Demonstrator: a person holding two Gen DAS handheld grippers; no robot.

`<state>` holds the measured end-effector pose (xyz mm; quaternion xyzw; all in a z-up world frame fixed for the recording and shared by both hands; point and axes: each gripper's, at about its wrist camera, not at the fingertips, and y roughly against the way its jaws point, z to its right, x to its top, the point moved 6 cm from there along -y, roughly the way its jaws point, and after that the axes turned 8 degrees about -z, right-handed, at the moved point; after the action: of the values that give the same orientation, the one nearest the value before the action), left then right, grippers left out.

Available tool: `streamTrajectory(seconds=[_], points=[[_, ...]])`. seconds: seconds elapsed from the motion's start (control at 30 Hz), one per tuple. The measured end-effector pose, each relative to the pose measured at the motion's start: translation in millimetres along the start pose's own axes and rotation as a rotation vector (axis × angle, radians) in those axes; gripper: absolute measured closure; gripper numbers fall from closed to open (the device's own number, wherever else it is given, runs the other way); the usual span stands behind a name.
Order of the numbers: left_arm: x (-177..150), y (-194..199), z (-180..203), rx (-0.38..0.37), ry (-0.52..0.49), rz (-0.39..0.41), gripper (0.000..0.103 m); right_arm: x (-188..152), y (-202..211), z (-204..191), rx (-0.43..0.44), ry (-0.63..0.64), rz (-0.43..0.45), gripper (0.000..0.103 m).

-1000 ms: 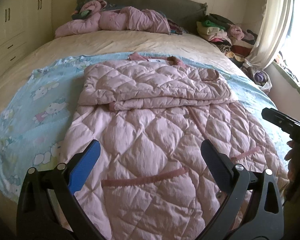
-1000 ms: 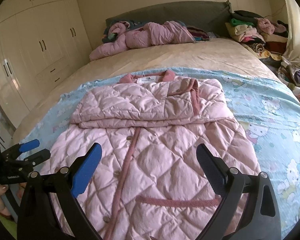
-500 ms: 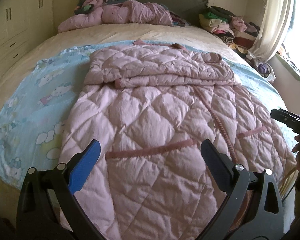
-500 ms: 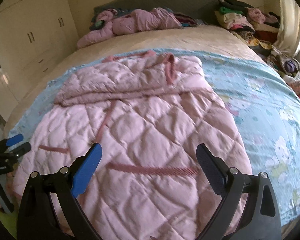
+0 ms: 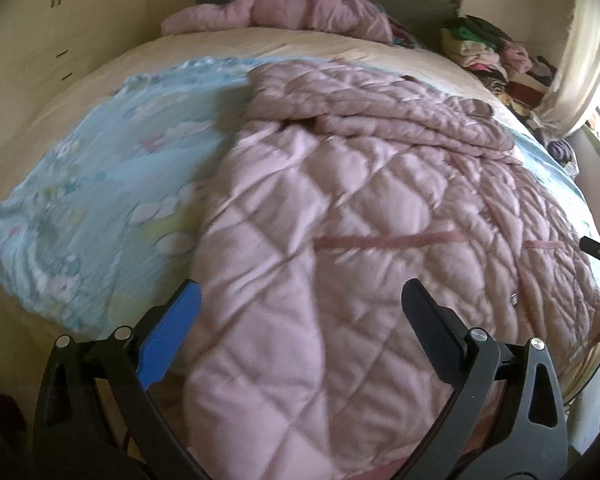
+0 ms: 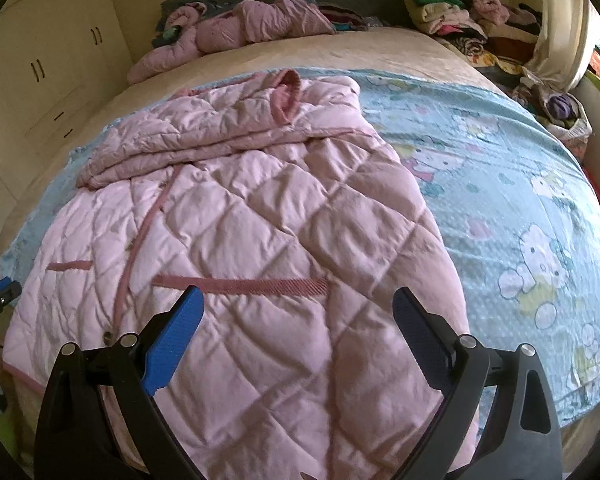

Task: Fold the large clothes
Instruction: 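Reach the left tool to the ribbed jacket hem and grasp it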

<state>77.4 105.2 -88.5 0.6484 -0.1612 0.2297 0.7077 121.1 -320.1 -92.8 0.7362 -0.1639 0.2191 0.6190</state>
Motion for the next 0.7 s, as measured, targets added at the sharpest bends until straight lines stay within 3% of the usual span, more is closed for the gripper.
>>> streamTrajectory(seconds=[0.27,0.37,0.7], points=[[-38,-7,-42,-0.017,0.096,-0.081,0.009,-9,-4,16,-0.003,-0.029,-0.011,0.008],[-50,-6,-44,-0.077,0.129,-0.099,0.009,-11,-5,18,-0.001,-0.028,-0.016,0.008],[-77,-16,-36,-0.103,0.127,-0.149,0.009,-20,5,40,-0.017,-0.038,-0.022,0.008]])
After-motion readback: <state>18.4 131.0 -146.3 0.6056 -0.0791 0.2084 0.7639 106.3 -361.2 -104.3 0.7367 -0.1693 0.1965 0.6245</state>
